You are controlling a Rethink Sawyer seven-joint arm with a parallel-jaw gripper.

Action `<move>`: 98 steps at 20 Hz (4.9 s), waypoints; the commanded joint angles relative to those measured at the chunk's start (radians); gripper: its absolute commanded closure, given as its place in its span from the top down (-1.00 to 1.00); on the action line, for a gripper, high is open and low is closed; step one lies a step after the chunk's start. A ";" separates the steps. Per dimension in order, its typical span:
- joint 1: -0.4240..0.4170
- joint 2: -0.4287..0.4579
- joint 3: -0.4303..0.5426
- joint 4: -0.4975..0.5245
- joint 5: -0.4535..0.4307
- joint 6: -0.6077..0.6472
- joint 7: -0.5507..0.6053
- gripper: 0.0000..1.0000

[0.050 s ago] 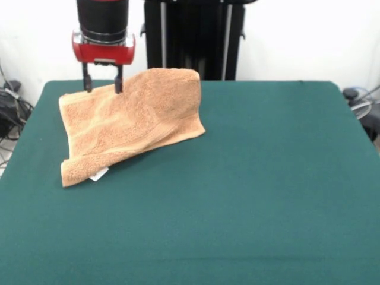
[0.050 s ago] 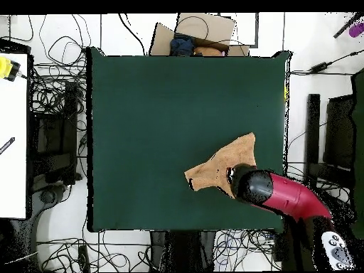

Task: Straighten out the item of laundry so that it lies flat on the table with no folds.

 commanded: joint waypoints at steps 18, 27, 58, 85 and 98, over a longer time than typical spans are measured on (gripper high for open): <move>0.030 0.373 0.119 0.057 0.031 -0.497 0.238 1.00; 0.025 0.373 0.124 0.041 0.041 -0.465 0.216 -1.00; 0.330 0.096 -0.015 -0.083 0.258 0.128 0.205 -1.00; 0.007 0.259 0.211 0.060 0.191 -0.281 0.041 -1.00; -0.104 0.472 0.281 -0.053 -0.022 -0.430 0.067 -1.00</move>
